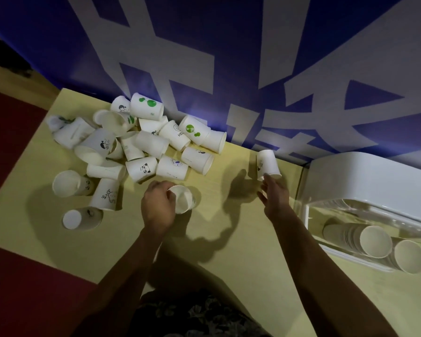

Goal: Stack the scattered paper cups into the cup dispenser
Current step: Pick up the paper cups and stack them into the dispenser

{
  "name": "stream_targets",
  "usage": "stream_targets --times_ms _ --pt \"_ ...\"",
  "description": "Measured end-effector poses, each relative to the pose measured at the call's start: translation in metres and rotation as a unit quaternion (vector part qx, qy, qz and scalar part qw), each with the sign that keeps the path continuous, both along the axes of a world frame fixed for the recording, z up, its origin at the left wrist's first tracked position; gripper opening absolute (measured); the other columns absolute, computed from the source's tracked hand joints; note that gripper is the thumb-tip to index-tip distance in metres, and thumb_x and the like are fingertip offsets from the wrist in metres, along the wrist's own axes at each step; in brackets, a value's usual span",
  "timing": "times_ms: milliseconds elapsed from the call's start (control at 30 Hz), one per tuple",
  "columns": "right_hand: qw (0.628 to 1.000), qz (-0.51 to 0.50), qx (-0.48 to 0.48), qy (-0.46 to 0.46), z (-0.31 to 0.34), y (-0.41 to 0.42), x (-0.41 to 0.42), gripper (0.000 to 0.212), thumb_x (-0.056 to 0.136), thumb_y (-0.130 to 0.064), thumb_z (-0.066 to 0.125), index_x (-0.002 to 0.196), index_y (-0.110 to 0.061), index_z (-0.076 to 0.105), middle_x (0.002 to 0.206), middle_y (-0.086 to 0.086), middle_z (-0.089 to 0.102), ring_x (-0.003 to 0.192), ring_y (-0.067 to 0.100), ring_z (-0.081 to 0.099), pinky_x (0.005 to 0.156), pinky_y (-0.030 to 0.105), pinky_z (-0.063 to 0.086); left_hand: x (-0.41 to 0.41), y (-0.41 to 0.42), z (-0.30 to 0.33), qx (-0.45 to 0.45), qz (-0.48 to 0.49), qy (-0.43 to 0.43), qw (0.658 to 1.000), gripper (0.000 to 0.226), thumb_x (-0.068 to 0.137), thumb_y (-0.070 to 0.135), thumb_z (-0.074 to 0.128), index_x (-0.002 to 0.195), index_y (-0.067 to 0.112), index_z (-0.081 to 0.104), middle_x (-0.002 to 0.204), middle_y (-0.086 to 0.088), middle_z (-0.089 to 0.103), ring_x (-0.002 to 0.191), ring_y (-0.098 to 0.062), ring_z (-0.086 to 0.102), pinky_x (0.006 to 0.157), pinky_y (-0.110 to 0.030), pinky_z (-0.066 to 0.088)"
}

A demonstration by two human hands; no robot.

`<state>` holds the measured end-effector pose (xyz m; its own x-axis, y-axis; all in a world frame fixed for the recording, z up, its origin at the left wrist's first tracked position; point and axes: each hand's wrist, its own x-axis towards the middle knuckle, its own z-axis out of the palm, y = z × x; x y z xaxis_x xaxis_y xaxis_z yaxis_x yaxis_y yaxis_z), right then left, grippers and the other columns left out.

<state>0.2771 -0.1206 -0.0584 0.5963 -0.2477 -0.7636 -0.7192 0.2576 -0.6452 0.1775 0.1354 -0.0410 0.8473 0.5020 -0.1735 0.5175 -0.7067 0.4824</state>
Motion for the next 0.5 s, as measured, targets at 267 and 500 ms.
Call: stream_targets --times_ms 267,500 --pt "0.996 -0.048 -0.060 0.035 0.002 0.001 0.010 0.024 0.091 -0.016 0.063 0.113 -0.007 0.056 0.109 0.010 0.063 0.095 0.022 0.063 0.088 0.033 0.056 -0.001 -0.045 0.042 -0.177 -0.012 -0.123 0.977 0.015 0.084 0.002 0.062 0.084 0.013 0.052 0.078 -0.007 0.058 0.067 -0.030 0.060 0.060 -0.049 0.054" --pt "0.997 -0.011 0.054 0.047 0.003 -0.023 -0.014 0.027 0.092 -0.022 0.065 0.114 -0.010 0.055 0.114 0.011 0.064 0.105 0.023 0.062 0.094 0.038 0.052 -0.001 -0.085 0.060 -0.195 -0.018 -0.117 0.974 0.022 0.084 0.000 0.060 0.080 0.018 0.049 0.067 -0.003 0.056 0.058 -0.031 0.058 0.057 -0.051 0.054"
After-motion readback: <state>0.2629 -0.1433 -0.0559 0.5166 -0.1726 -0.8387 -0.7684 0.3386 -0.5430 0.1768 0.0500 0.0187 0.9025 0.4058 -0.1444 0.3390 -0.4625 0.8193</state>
